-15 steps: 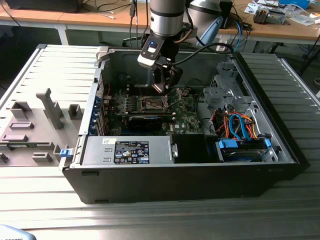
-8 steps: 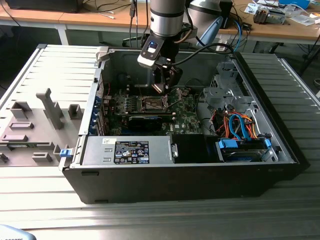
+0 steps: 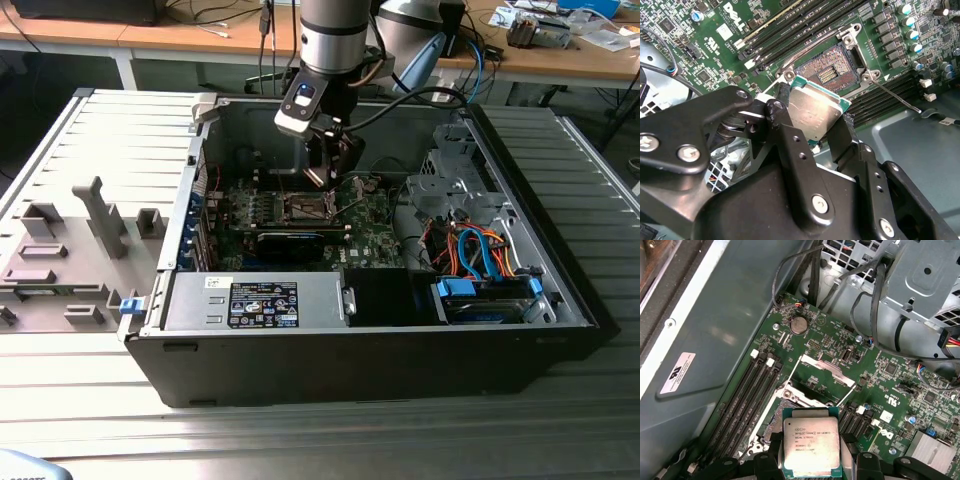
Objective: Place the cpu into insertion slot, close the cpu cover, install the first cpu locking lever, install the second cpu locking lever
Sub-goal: 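Place the cpu into insertion slot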
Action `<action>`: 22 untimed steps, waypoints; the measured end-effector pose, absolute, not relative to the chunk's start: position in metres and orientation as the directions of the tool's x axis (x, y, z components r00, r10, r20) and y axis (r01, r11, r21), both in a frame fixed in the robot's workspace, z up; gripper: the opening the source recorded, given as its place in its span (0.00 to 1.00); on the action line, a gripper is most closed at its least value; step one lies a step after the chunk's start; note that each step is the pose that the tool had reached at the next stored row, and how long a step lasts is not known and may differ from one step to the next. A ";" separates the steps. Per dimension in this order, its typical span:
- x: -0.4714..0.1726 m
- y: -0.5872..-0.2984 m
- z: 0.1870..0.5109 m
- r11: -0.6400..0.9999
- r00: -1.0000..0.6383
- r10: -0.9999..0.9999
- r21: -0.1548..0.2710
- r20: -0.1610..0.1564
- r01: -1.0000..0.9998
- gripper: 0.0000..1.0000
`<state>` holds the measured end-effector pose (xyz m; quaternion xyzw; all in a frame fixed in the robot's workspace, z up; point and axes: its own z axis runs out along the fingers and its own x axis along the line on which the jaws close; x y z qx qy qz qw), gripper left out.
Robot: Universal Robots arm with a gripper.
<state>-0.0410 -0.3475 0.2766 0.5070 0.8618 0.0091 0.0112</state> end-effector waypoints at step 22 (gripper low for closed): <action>-0.041 -0.348 0.274 0.468 -0.468 0.883 0.027 -0.010 0.883 0.55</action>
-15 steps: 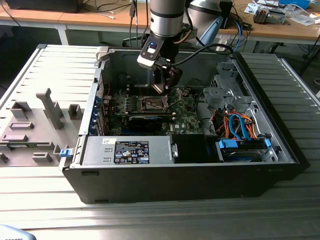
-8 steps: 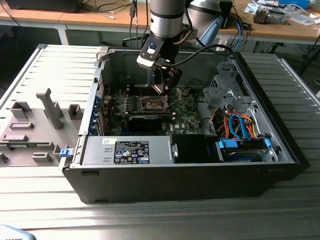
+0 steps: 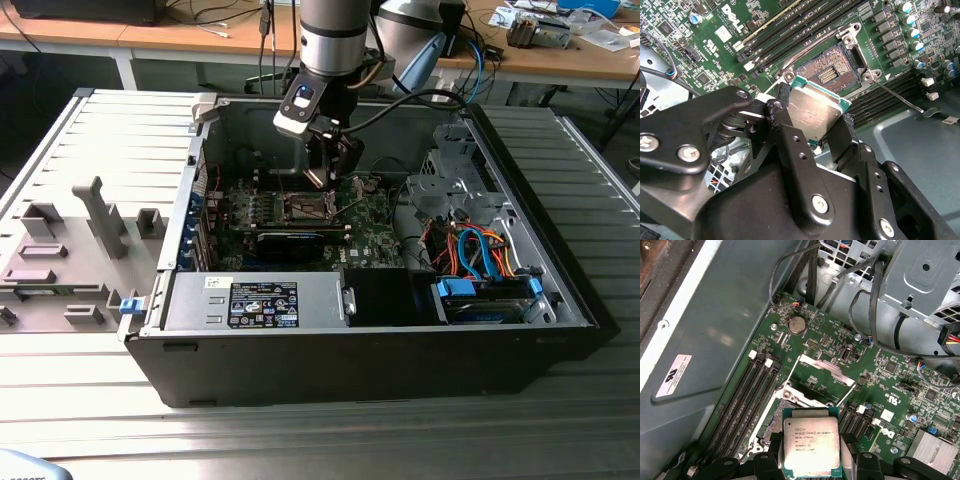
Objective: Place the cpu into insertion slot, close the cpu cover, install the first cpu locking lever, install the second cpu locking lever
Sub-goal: 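Place the cpu into insertion slot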
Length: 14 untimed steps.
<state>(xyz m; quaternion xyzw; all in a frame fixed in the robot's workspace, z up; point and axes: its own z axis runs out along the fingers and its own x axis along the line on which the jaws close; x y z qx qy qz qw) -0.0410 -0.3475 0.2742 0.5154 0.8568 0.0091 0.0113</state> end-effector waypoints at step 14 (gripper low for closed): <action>-0.041 -0.348 0.273 0.450 -0.450 0.893 0.027 -0.010 0.893 0.55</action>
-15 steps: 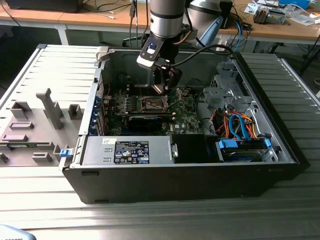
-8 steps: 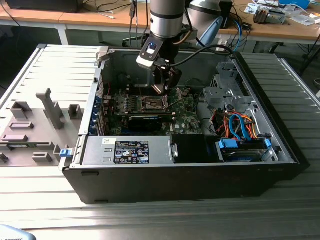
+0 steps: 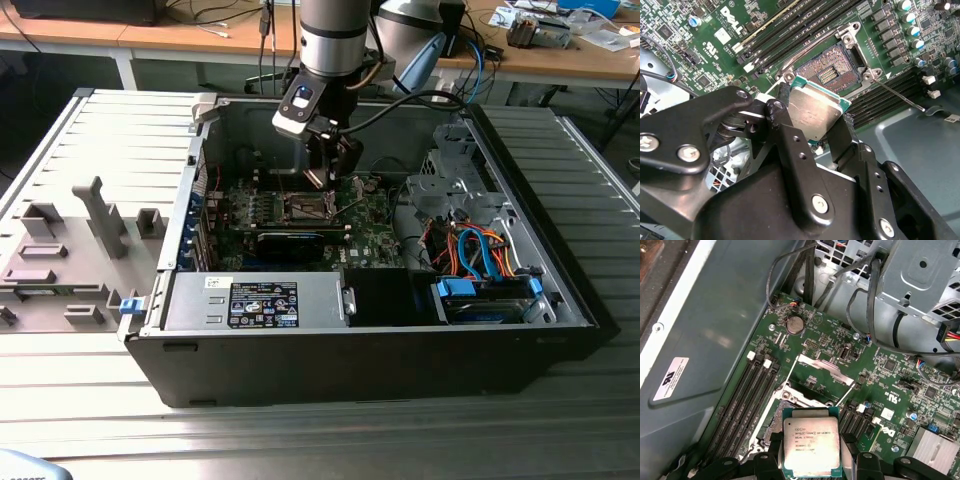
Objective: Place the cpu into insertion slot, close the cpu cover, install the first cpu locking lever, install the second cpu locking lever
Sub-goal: 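Place the cpu into insertion slot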
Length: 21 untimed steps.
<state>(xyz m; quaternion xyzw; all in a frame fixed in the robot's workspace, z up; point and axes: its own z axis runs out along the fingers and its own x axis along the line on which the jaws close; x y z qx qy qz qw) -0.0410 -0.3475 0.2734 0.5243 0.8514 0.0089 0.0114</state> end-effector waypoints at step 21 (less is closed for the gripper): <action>-0.041 -0.348 0.272 0.425 -0.424 0.905 0.027 -0.010 0.905 0.55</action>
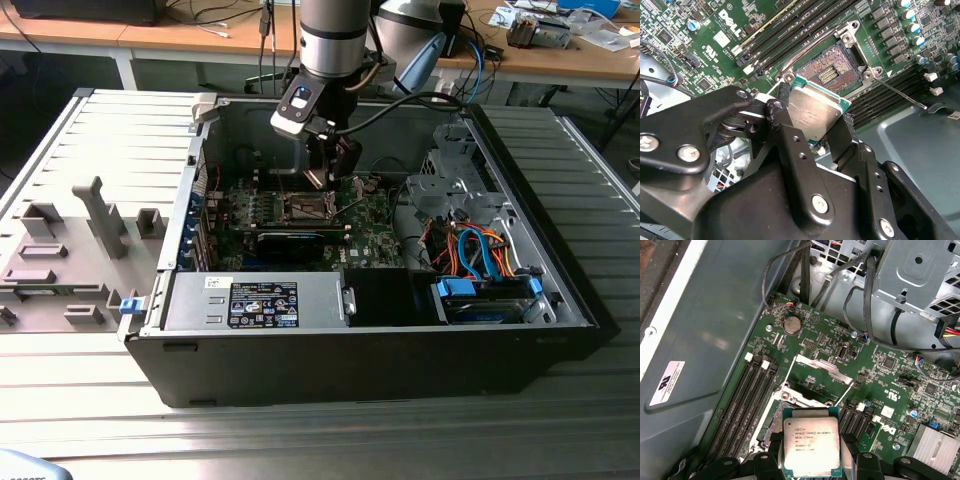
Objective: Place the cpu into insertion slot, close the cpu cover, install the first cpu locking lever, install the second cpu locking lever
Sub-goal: 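Place the cpu into insertion slot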
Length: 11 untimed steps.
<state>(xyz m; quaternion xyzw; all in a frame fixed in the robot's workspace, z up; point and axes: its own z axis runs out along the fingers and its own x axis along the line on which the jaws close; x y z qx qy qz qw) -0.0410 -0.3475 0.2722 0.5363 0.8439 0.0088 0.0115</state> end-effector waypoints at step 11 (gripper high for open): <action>-0.041 -0.348 0.272 0.417 -0.417 0.909 0.027 -0.010 0.909 0.55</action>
